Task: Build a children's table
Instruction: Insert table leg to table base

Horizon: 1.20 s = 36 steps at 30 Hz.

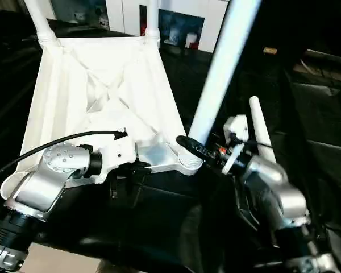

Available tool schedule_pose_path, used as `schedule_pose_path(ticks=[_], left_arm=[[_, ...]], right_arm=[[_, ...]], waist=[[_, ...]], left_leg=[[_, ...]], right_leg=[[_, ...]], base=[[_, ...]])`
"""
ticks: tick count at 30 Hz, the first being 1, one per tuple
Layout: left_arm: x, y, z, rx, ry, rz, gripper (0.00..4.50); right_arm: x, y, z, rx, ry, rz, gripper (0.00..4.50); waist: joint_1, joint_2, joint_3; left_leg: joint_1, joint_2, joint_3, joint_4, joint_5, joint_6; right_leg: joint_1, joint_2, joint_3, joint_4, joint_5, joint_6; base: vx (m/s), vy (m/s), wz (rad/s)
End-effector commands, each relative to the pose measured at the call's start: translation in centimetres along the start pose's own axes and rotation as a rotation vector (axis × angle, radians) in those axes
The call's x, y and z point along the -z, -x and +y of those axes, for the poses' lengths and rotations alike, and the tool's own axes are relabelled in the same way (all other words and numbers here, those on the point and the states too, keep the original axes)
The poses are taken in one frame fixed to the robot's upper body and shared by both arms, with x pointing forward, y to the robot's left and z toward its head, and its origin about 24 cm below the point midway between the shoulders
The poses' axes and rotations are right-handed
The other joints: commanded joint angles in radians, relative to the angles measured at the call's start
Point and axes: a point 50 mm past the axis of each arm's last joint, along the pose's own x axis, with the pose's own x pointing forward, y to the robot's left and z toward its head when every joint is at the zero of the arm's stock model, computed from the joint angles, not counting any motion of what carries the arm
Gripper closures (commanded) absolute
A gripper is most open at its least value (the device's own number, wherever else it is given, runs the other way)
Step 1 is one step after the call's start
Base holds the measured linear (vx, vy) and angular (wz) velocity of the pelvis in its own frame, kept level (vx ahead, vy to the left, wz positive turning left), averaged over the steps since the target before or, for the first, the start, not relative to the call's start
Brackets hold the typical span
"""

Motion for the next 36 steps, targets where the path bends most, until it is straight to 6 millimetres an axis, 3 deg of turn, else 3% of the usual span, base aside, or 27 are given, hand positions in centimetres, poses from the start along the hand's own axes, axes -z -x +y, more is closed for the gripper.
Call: schedule_pose_path(ticks=[1,5,8,14,19,24,30,36], left_arm=[[-0.8,-0.4,-0.2,-0.013,-0.014,-0.080,4.50],[-0.7,-0.5,-0.1,-0.017,-0.014,-0.082,4.50],[-0.8,-0.4,0.0,-0.021,-0.020,-0.081,4.50],[-0.8,-0.3,0.5,-0.018,-0.043,-0.062,4.50],[-0.8,-0.3,0.7,-0.022,-0.047,-0.057,4.50],[-0.3,-0.4,0.7,-0.013,-0.048,-0.042,4.50],[-0.3,-0.3,0.7,0.012,-0.054,-0.039,4.50],[-0.3,-0.3,0.6,0.041,-0.072,-0.015,4.50]], right_arm=[[3.6,2.1,-0.3,0.113,-0.066,0.103,2.64],[3.8,2.5,-0.2,0.151,-0.060,0.066,2.64],[4.1,3.0,0.0,0.164,-0.046,0.053,2.64],[4.7,3.5,0.5,0.134,0.030,0.080,2.64],[5.1,3.8,1.2,0.057,0.116,0.118,2.64],[5.6,4.3,1.3,0.051,0.124,0.140,2.64],[6.0,3.6,1.2,-0.030,0.075,0.251,2.64],[4.7,2.4,0.2,-0.189,0.060,0.378,2.64]], waist=[[-0.002,0.008,-0.062],[-0.004,0.006,-0.060],[-0.002,0.008,-0.060],[-0.002,0.011,-0.068],[0.000,0.008,-0.070],[0.000,0.006,-0.077],[-0.002,0.009,-0.092],[-0.003,0.003,-0.097]], left_leg=[[0.002,0.024,-0.003,-0.071,-0.183,0.036],[0.000,0.023,-0.006,-0.075,-0.205,0.035],[0.006,0.024,-0.005,-0.075,-0.224,0.036],[0.000,0.025,-0.004,-0.075,-0.190,0.037],[0.001,0.024,-0.005,-0.074,-0.218,0.035],[-0.002,0.025,-0.007,-0.074,-0.207,0.040],[-0.002,0.025,-0.005,-0.072,-0.191,0.045],[0.005,0.026,-0.007,-0.071,-0.225,0.036]], right_leg=[[0.054,-0.069,0.068,-0.084,-0.397,-0.135],[0.056,-0.069,0.068,-0.087,-0.422,-0.128],[0.050,-0.071,0.069,-0.095,-0.464,-0.113],[0.057,-0.066,0.069,-0.082,-0.364,-0.146],[0.057,-0.070,0.070,-0.092,-0.450,-0.119],[0.060,-0.068,0.069,-0.090,-0.440,-0.118],[0.066,-0.063,0.068,-0.080,-0.360,-0.142],[0.067,-0.065,0.067,-0.085,-0.428,-0.135]], base=[[0.000,0.000,0.00],[0.000,0.000,0.00],[0.000,0.000,0.00],[0.000,0.000,0.00],[0.000,0.000,0.00],[0.000,0.000,0.00],[0.000,0.000,0.00],[0.000,0.000,0.00]])
